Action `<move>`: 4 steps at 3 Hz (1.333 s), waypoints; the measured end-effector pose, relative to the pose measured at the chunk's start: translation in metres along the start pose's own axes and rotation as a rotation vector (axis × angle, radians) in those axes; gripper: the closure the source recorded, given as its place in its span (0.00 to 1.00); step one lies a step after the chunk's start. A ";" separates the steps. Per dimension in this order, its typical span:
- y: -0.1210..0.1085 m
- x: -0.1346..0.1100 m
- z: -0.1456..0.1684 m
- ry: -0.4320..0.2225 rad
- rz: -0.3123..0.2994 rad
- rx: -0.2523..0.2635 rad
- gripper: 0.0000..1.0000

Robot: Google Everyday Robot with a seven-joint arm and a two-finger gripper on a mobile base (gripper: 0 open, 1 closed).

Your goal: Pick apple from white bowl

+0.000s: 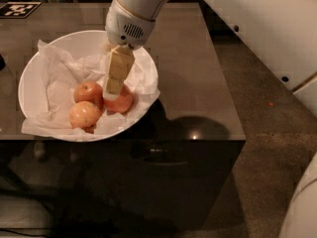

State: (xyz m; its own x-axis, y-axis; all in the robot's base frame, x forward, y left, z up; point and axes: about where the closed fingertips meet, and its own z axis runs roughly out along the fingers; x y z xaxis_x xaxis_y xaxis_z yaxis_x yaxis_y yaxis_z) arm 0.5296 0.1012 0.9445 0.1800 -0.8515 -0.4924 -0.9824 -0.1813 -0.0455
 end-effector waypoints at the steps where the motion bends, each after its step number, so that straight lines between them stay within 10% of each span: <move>1: -0.001 0.000 0.002 0.008 -0.006 0.007 0.00; 2: -0.001 0.000 0.002 0.008 -0.006 0.007 0.13; 4: -0.002 0.002 0.009 -0.002 -0.003 0.006 0.00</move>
Offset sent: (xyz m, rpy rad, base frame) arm 0.0006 0.0013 -0.0016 -0.0057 -0.0097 0.0011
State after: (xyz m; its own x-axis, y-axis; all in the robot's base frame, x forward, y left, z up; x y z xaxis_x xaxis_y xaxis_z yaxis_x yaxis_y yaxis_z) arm 0.5318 0.1046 0.9363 0.1828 -0.8498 -0.4944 -0.9821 -0.1812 -0.0518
